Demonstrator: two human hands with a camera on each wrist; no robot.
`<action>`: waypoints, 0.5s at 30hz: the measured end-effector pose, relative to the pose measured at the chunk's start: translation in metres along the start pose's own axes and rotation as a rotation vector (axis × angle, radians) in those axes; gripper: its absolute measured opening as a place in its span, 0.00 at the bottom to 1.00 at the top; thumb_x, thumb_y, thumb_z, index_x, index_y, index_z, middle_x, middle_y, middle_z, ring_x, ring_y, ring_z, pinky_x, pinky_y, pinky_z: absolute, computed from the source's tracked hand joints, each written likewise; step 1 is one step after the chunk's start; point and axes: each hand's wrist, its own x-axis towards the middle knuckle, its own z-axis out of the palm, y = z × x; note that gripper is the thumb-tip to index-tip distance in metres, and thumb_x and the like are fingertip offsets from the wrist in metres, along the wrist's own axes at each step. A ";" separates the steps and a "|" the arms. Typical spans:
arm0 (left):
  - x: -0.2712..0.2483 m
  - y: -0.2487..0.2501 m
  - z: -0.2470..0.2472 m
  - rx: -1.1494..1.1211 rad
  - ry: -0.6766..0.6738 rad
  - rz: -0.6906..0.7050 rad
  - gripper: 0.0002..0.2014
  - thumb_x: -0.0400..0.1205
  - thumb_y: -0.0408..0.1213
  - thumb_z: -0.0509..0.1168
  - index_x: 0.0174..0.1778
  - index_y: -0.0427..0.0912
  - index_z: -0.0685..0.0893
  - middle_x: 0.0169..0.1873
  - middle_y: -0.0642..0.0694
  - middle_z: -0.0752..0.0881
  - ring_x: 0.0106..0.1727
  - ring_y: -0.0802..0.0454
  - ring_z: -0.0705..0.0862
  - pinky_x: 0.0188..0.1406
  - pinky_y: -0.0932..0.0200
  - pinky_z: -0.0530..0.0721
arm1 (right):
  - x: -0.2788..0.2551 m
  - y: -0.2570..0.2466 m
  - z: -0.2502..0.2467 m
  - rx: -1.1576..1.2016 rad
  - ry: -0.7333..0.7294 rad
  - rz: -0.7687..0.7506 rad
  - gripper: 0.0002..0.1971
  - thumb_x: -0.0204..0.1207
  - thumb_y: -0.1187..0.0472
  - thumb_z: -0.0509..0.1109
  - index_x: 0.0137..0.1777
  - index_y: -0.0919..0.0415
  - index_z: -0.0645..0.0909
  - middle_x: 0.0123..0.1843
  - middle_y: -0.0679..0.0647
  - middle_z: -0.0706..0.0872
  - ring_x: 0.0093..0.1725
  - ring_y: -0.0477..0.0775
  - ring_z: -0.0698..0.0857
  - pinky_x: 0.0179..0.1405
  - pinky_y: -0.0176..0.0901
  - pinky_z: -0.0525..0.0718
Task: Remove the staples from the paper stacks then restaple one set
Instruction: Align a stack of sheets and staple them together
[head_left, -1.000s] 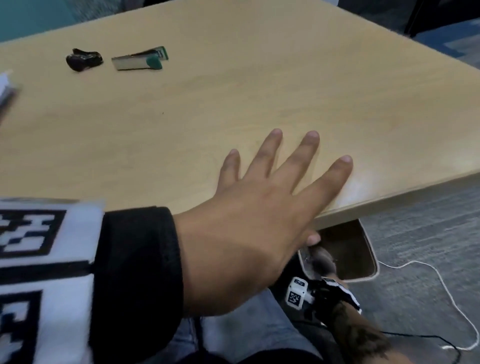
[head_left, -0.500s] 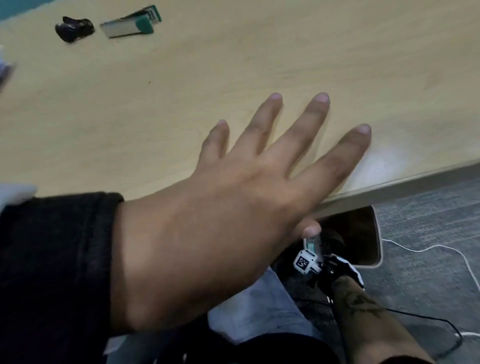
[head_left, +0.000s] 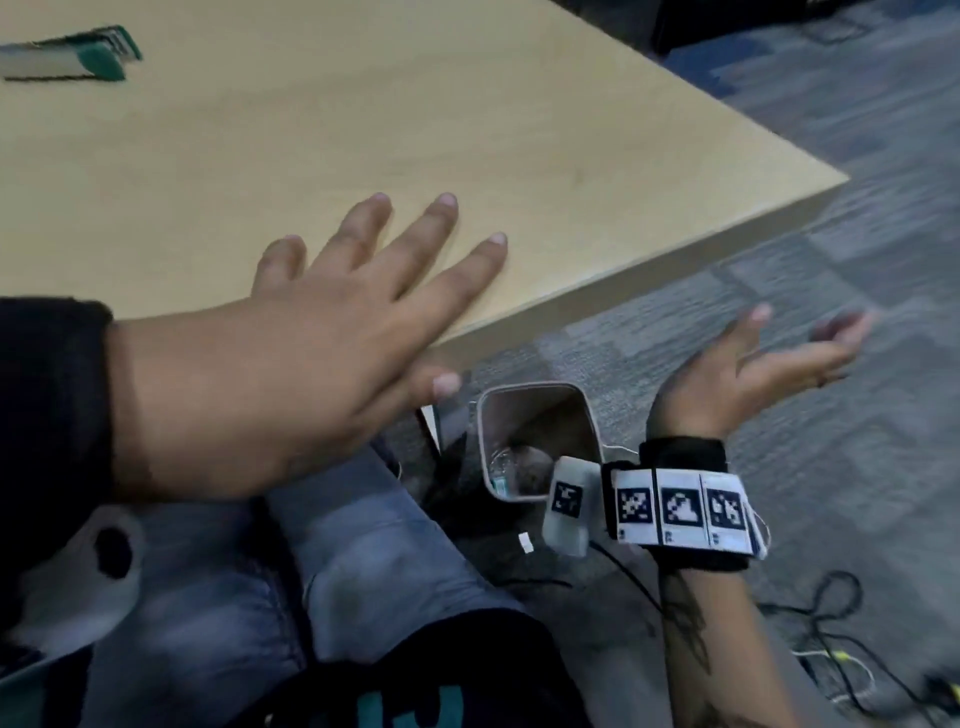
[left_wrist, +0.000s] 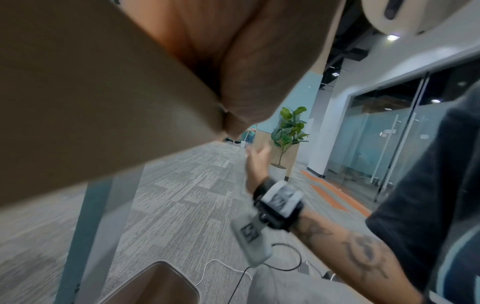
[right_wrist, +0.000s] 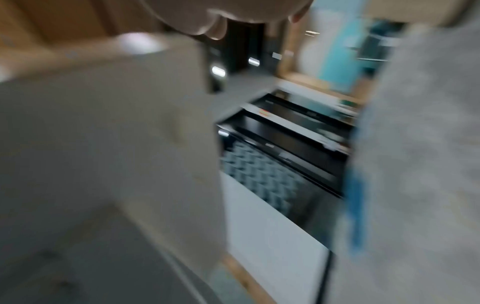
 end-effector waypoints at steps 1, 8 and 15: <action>-0.002 -0.005 -0.004 -0.027 -0.021 0.009 0.34 0.79 0.64 0.36 0.80 0.54 0.48 0.79 0.34 0.60 0.74 0.24 0.65 0.51 0.25 0.74 | 0.006 -0.030 -0.005 0.075 0.038 -0.170 0.27 0.80 0.61 0.59 0.74 0.77 0.60 0.70 0.71 0.67 0.70 0.62 0.68 0.74 0.53 0.66; -0.006 -0.031 -0.038 -0.509 -0.103 0.072 0.33 0.67 0.77 0.43 0.69 0.75 0.64 0.75 0.56 0.65 0.72 0.58 0.65 0.74 0.54 0.68 | -0.027 -0.187 -0.006 -0.067 -1.196 -0.725 0.16 0.81 0.57 0.60 0.67 0.60 0.74 0.57 0.54 0.81 0.54 0.52 0.81 0.52 0.50 0.79; -0.048 -0.081 -0.063 -0.483 -0.189 -0.329 0.14 0.84 0.48 0.58 0.63 0.53 0.81 0.58 0.52 0.84 0.59 0.53 0.80 0.64 0.53 0.77 | -0.065 -0.253 0.069 -0.795 -1.932 -1.158 0.17 0.84 0.52 0.55 0.67 0.56 0.76 0.59 0.53 0.84 0.54 0.56 0.80 0.57 0.50 0.79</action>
